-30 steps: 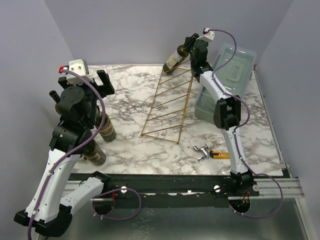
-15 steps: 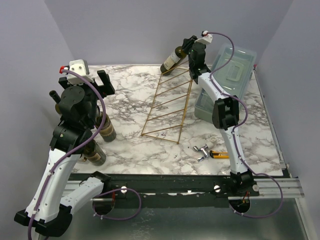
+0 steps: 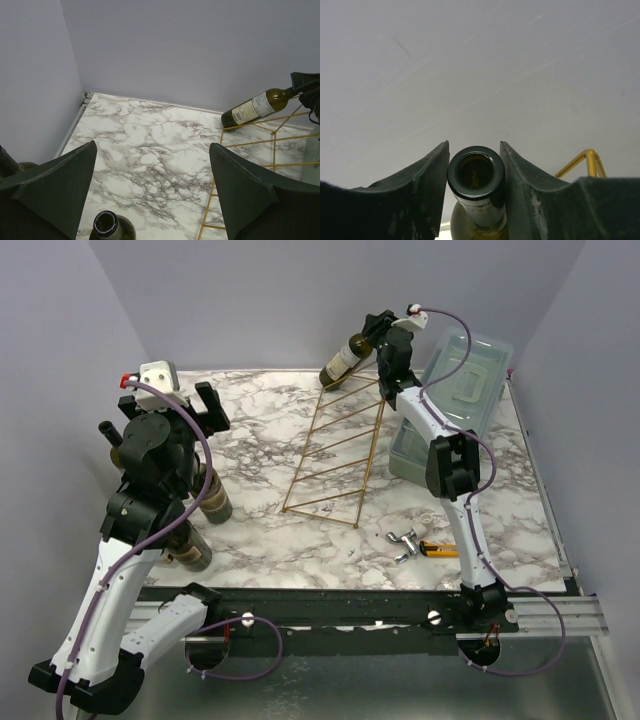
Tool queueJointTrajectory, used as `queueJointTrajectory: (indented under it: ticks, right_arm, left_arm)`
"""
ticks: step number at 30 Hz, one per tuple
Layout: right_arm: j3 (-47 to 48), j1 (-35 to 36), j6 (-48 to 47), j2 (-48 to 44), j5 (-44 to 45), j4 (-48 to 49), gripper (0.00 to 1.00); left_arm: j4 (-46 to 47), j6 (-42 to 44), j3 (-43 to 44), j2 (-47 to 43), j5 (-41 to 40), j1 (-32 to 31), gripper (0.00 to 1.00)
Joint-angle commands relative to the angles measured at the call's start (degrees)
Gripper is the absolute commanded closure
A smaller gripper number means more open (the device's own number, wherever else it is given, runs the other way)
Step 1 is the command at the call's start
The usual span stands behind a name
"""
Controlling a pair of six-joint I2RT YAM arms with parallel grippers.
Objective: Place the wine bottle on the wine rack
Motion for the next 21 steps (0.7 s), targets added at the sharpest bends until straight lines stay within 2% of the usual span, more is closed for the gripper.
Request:
queueJointTrajectory:
  ticks: [1, 9, 21]
  right_arm:
    - [-2.54, 0.44, -0.27, -2.39, -1.30, 3.59, 0.48]
    - [-2.96, 0.51, -1.86, -4.08, -1.12, 0.71, 0.43]
    - [-2.61, 0.44, -5.69, -5.83, 1.07, -2.64, 0.29]
  left_arm:
    - [1.17, -0.07, -0.06, -0.87, -0.56, -0.33, 0.05]
    - [0.98, -0.90, -0.41, -1.31, 0.12, -0.33, 0.05]
    - [0.23, -2.13, -0.50, -1.90, 1.01, -0.32, 0.05]
